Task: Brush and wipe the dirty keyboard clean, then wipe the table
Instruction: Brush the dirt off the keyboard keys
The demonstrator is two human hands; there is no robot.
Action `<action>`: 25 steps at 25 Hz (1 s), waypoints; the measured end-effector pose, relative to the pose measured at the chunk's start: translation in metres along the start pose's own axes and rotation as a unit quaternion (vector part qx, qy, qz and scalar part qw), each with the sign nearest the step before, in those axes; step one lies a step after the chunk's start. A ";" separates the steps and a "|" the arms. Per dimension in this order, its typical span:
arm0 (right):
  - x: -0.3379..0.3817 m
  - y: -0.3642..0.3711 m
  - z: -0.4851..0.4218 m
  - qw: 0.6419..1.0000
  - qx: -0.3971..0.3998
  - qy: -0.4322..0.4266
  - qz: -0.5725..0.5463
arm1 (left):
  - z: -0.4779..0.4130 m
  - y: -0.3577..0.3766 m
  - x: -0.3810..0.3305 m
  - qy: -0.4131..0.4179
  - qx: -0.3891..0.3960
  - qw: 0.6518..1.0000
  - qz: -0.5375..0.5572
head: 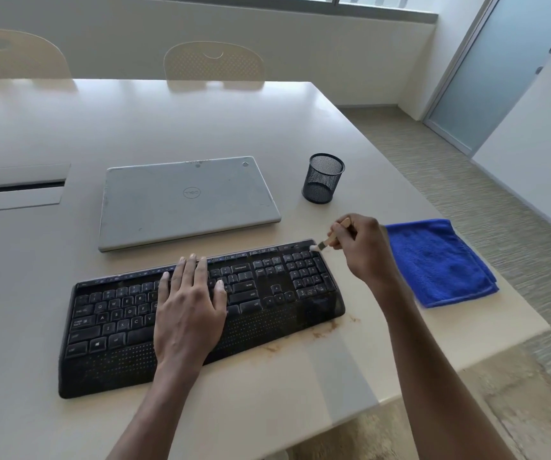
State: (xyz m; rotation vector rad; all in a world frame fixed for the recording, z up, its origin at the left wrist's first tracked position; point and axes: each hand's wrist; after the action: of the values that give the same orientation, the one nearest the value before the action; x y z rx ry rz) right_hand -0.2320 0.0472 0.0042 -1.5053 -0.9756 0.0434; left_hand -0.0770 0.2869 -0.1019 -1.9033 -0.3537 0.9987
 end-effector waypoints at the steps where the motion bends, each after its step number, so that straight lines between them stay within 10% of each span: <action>1: -0.002 -0.003 0.003 1.000 -0.003 -0.002 0.016 | -0.001 0.000 0.000 -0.001 -0.001 1.000 0.001; 25: 0.013 -0.012 0.032 0.999 0.003 -0.010 0.031 | 0.000 0.001 0.001 -0.002 0.001 1.000 -0.002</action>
State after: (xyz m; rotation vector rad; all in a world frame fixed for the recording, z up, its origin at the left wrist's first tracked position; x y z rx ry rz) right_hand -0.2477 0.0784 0.0139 -1.5320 -0.9435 0.1065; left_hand -0.0763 0.2866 -0.1030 -1.8977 -0.3578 1.0000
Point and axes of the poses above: each hand's wrist, its own z-axis away from the middle knuckle, its own y-axis out of the palm, x = y × z, and after that the axes turned 15 degrees about z, right-handed
